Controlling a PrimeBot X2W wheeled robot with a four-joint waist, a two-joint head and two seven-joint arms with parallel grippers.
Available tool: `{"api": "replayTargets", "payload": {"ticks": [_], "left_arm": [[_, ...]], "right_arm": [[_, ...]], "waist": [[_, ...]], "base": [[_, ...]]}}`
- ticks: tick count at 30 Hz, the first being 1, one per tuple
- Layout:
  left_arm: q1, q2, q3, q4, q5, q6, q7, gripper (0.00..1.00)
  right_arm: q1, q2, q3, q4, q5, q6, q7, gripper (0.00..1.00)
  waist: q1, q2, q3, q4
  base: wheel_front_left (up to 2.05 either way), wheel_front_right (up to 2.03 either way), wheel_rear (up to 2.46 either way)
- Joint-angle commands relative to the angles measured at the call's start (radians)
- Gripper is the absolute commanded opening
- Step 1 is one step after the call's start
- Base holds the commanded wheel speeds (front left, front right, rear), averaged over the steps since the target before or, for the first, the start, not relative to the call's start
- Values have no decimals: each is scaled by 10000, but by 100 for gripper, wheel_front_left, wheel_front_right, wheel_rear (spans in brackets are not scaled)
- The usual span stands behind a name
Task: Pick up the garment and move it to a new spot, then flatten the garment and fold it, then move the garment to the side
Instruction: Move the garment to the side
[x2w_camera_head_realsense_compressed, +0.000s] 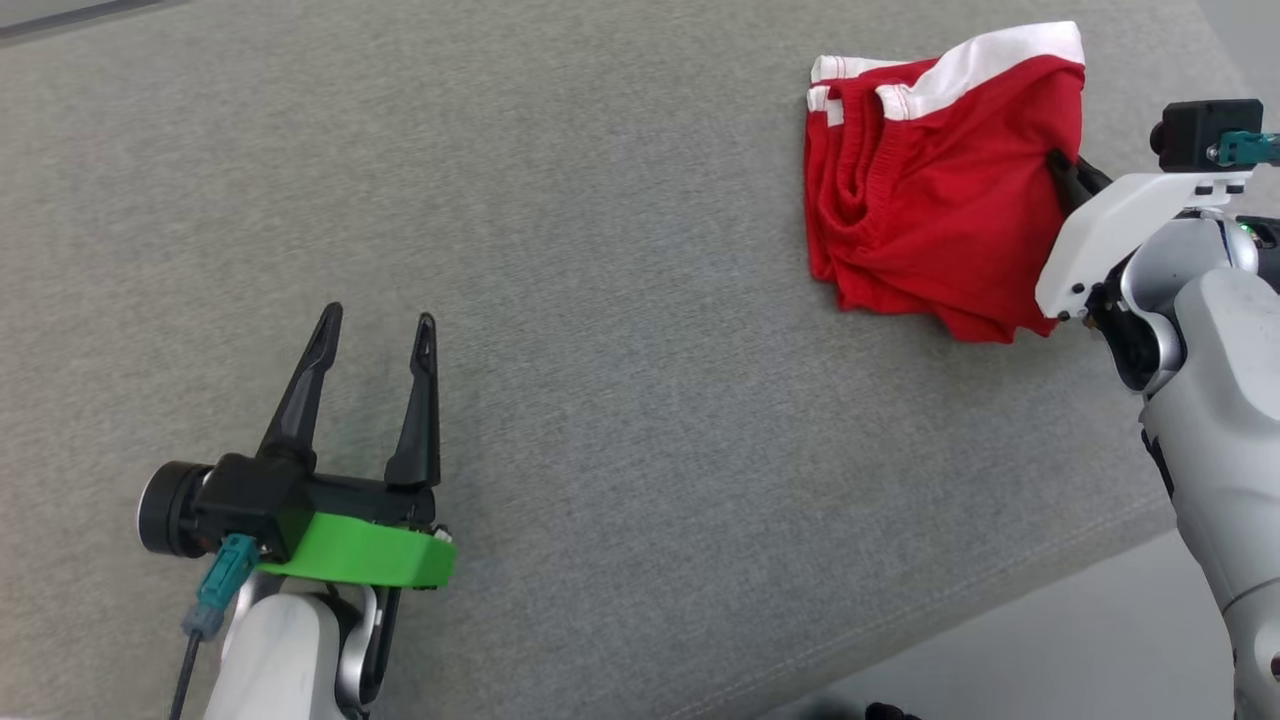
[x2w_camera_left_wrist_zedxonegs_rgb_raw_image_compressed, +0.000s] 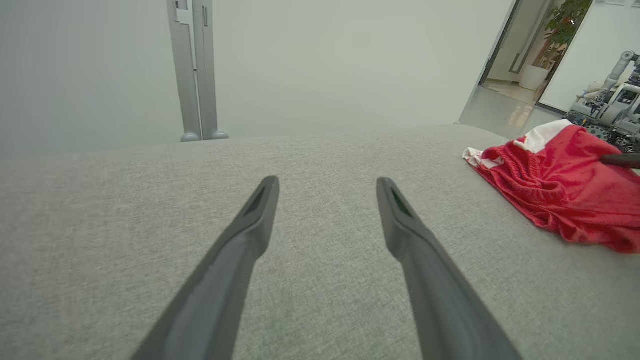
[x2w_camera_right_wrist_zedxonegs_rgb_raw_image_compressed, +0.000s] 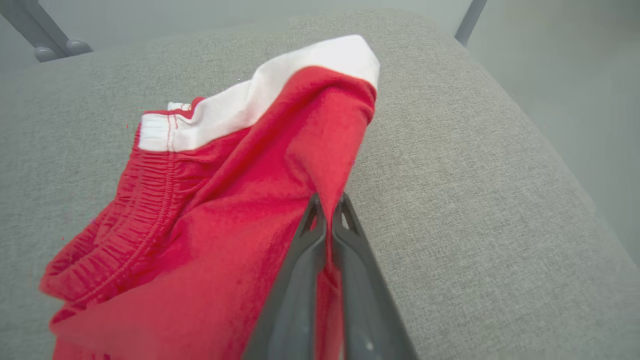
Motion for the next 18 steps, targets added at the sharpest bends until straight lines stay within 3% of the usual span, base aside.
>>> {"api": "replayTargets", "payload": {"ticks": [1, 8, 18], "left_arm": [[-200, 128, -13, 19, 72, -29, 6, 100], [-310, 208, -87, -93, 111, -68, 4, 100], [-337, 210, -40, -544, 145, 6, 6, 100]], "right_arm": [[-181, 103, 31, 74, -56, -18, -147, 0], [-694, 111, 284, 559, -334, -18, -916, 0], [-2272, -486, 66, 1907, -1305, -18, -2000, 0]], "waist": [[-1, -1, 615, -961], [-1, -1, 777, -682], [-1, -1, 1176, 532]], "base": [[0, 0, 0], [0, 0, 0], [0, 0, 0]]}}
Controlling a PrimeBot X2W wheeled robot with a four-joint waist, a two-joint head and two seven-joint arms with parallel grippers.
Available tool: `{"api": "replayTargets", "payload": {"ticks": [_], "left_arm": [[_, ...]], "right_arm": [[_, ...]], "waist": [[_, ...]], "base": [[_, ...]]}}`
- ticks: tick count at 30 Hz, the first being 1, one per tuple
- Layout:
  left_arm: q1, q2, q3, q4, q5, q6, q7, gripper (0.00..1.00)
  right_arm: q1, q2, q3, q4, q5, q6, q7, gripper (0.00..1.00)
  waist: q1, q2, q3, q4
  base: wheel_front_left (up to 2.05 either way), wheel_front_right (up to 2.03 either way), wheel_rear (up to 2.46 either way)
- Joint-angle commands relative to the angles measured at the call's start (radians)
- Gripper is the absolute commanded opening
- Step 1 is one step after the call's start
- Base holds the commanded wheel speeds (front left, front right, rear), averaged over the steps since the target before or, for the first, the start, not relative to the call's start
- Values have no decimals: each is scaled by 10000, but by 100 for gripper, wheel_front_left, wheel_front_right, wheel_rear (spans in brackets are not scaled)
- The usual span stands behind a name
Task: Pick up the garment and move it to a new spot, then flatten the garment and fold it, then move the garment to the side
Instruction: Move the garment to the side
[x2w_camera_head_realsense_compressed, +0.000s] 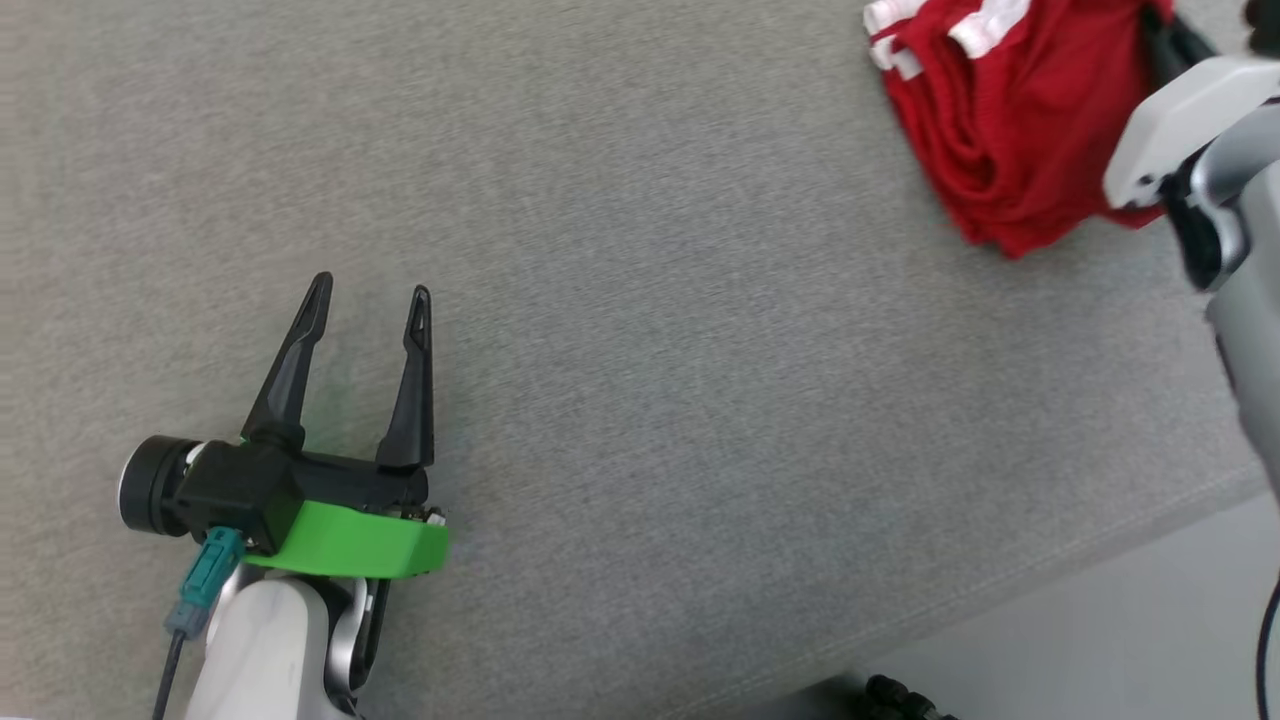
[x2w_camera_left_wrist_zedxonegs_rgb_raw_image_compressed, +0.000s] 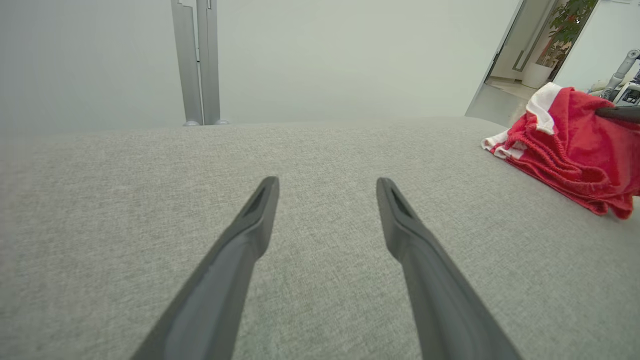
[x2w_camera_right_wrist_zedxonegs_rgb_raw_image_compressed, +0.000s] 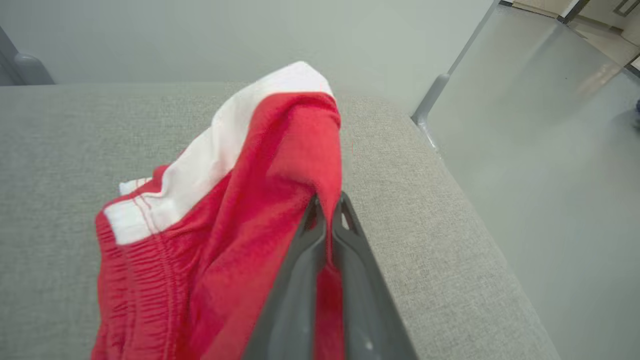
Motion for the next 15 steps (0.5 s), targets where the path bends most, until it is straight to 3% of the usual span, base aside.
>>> {"api": "replayTargets", "payload": {"ticks": [1, 15], "left_arm": [[-126, 60, -4, -81, 100, 10, 5, 100], [-144, 76, -195, -542, 209, 42, 5, 100]], "right_arm": [[-310, -164, -149, 212, -140, -18, -122, 0], [-1814, -1886, -1990, 2193, -1284, -18, -832, 0]], "waist": [[-1, 0, 290, 582], [-1, 0, 1136, 1566]], "base": [[0, 0, 0], [0, 0, 0]]}}
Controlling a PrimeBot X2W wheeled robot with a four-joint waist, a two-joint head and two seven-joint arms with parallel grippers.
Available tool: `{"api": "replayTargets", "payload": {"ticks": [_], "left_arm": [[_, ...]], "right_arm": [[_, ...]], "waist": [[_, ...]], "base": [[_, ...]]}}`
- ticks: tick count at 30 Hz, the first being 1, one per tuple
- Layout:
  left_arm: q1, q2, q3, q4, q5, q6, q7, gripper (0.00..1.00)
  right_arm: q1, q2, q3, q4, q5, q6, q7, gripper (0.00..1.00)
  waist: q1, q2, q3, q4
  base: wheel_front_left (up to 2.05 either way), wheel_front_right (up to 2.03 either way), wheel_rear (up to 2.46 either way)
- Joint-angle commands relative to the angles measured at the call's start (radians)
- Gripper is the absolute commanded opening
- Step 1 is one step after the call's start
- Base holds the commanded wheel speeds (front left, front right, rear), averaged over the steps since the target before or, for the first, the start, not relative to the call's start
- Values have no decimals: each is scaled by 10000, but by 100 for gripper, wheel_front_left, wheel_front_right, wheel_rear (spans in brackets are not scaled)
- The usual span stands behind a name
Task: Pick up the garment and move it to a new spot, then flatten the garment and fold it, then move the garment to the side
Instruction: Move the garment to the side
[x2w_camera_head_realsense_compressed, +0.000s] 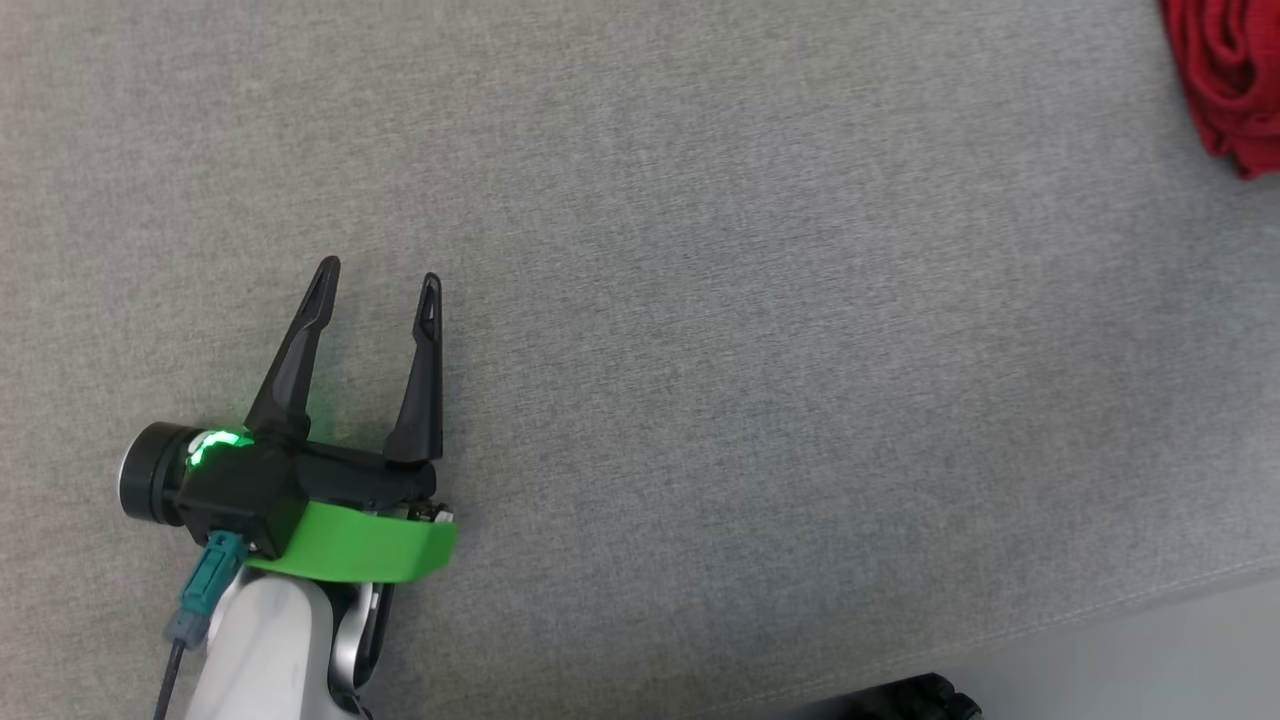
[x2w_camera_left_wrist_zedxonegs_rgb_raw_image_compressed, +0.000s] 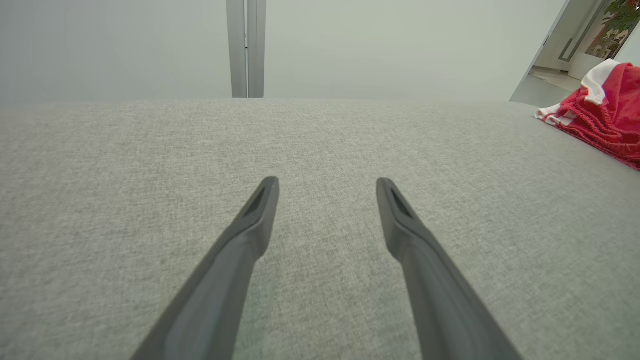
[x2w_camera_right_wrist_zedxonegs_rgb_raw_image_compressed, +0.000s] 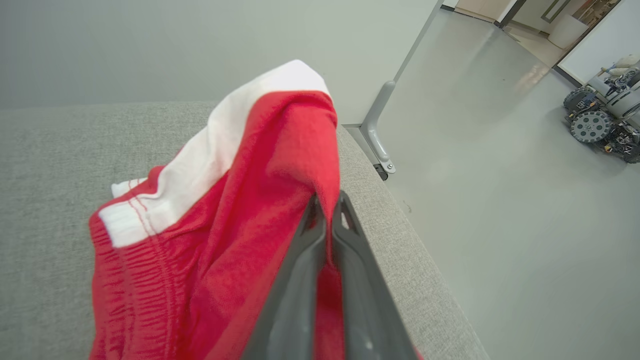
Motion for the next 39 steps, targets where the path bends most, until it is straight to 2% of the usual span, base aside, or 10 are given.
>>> {"api": "replayTargets", "payload": {"ticks": [1, 2, 3, 11, 16, 22, 27, 33, 39], "left_arm": [[-135, 43, -10, -31, 157, 43, 5, 100], [-149, 51, -16, -39, 169, 43, 5, 100], [-171, 51, -32, -40, 164, 45, 5, 100], [-237, 51, -65, 68, 139, 73, 6, 100], [-262, 46, 12, 119, 25, 88, 5, 100], [-291, -12, 326, 258, -114, 168, 6, 100], [-92, -104, 700, 567, -347, 266, 5, 100], [330, -309, 1058, 898, -614, 417, 5, 100], [936, -416, 1382, 1219, -701, 561, 5, 100]], "right_arm": [[-185, -184, -198, 116, -230, -18, -213, 0], [-202, -303, -341, 175, -375, -18, -338, 15], [-191, -335, -498, 236, -555, -18, -488, 100], [211, 357, -1458, -155, -1617, -18, -987, 100], [454, 1111, -1403, -904, -1891, -18, -1002, 100], [915, 1909, -575, -1969, -1558, -18, -1006, 100], [1551, 2428, 517, -2664, -783, -18, -1003, 100], [2671, 2737, 1696, -3586, 183, -16, -1002, 100], [4240, 3025, 2157, -4828, 818, -16, -1003, 100]], "waist": [[-1, -1, 288, 234], [-1, -1, 327, 244], [-1, -1, 360, 256], [-1, -1, 317, 157], [-1, -1, 33, 72], [-1, -1, -680, 136], [-1, -1, -1620, 346], [-1, -1, -2854, 728], [-1, -1, -3997, 1092]], "base": [[0, 0, 0], [0, 0, 0], [0, 0, 0], [0, 0, 0], [0, 0, 0], [0, 0, 0], [0, 0, 0], [0, 0, 0], [0, 0, 0]]}}
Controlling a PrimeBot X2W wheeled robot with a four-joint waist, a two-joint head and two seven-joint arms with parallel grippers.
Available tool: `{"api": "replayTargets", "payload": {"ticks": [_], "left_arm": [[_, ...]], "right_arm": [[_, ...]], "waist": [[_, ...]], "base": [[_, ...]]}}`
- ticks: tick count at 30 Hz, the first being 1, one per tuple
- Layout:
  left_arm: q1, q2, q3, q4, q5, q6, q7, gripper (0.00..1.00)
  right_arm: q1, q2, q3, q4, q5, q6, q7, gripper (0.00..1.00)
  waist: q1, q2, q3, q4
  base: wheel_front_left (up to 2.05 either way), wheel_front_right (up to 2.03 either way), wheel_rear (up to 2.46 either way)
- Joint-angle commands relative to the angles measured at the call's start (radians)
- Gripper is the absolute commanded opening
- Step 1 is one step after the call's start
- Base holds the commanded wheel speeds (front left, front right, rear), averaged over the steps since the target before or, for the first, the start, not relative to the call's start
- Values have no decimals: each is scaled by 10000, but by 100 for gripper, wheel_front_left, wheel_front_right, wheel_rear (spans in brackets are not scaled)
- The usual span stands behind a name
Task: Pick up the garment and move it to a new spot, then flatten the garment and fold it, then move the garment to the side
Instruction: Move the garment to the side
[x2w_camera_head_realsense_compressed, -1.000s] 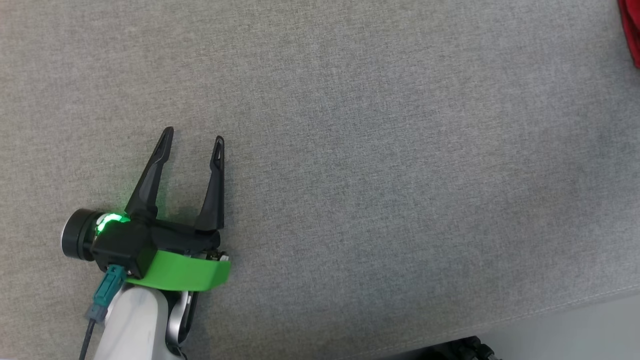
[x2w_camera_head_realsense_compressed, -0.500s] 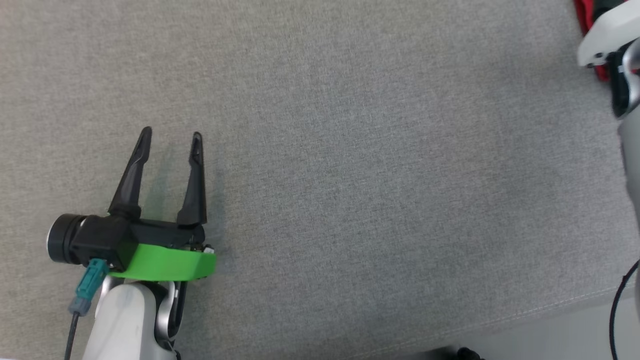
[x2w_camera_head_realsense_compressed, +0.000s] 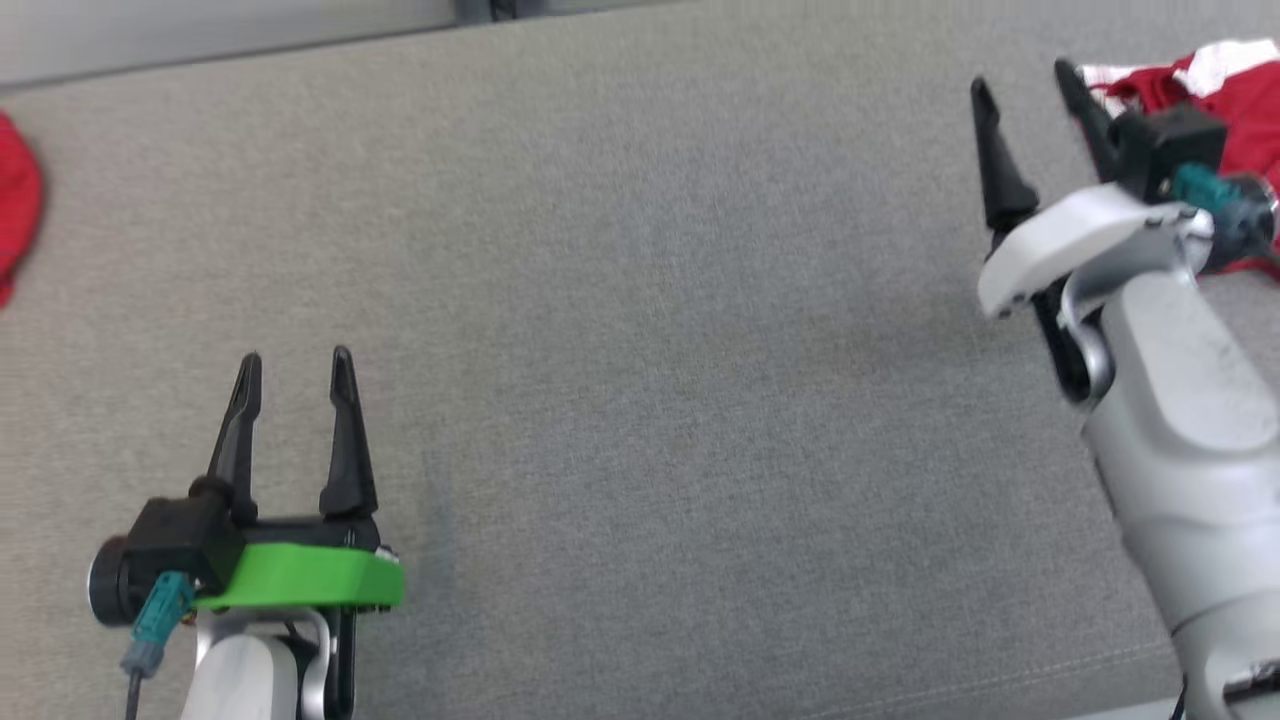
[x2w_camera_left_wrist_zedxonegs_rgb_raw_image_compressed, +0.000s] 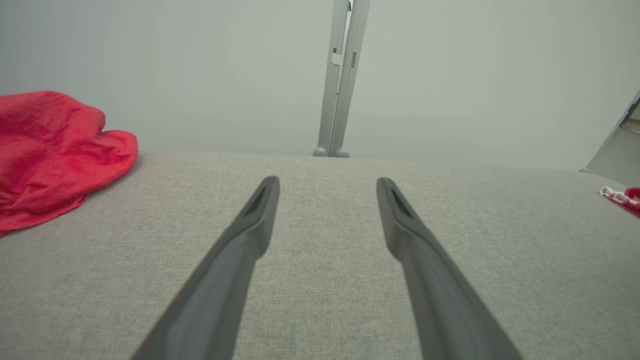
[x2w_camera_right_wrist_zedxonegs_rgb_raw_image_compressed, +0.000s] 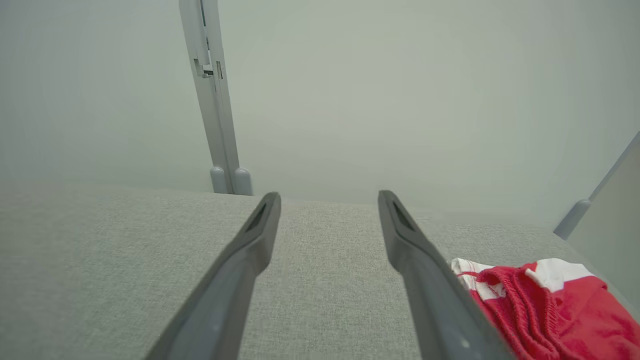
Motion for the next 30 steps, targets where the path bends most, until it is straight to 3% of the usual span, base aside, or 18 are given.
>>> {"api": "replayTargets", "payload": {"ticks": [1, 9, 17, 30], "left_arm": [[328, -8, 84, 99, -19, 64, 6, 100], [1275, -66, 320, 340, -139, 194, 5, 100], [1773, -79, 291, 508, -236, 151, 5, 100], [1968, -81, 215, 709, -318, 164, 5, 100]], "right_arm": [[600, 164, 63, -288, 90, -14, -29, 100], [3190, 972, -358, -2259, 92, -16, -31, 100], [5699, 1652, -1170, -4129, -403, -14, -31, 100], [6476, 1731, -934, -4343, -41, -14, -30, 100]], "waist": [[0, 0, -1182, 536], [0, 0, -2144, 896], [0, 0, -2398, 1188], [0, 0, -2478, 1075]], "base": [[0, 0, 0], [0, 0, 0], [0, 0, 0], [0, 0, 0]]}}
